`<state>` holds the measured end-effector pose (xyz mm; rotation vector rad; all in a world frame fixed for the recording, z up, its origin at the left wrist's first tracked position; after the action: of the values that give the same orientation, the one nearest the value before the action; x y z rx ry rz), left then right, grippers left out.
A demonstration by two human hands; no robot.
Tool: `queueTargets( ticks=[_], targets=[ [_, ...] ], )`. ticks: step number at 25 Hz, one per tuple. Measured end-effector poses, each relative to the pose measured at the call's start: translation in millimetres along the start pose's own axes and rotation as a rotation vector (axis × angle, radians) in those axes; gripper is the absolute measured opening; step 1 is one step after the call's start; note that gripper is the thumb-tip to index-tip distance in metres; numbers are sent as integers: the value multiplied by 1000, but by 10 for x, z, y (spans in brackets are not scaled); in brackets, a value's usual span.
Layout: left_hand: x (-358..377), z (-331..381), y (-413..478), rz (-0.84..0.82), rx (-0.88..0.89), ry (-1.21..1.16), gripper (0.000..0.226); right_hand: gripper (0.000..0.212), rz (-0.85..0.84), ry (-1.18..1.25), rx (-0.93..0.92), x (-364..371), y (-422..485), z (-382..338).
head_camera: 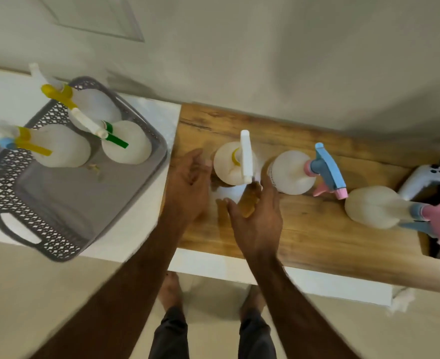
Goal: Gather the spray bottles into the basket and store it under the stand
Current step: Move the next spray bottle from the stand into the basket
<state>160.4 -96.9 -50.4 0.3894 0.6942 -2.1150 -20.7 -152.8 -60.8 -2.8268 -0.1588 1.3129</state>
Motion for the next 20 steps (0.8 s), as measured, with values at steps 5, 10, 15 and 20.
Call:
queueTargets(
  ticks=[5, 10, 15, 20],
  targets=[
    [473, 31, 157, -111, -22, -91, 46, 94, -22, 29, -65, 188, 358, -131],
    [295, 63, 101, -22, -37, -189, 40, 88, -8, 69, -131, 139, 388, -393],
    [-364, 98, -167, 186, -83, -270, 41, 91, -48, 73, -261, -12, 80, -939],
    [-1427, -246, -192, 406, -82, -265, 50, 97, -154, 30, -465, 346, -518, -1707]
  ],
)
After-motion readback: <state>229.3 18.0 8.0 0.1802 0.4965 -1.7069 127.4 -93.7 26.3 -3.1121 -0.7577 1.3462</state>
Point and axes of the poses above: each hand's wrist, its own y-axis towards the middle knuckle, its own x-axis out of the palm, z = x × y, the point moved 8 cm from there along y, towards the middle knuckle, and after that the axes turned 14 degrees about z, right-handed, at the moved point
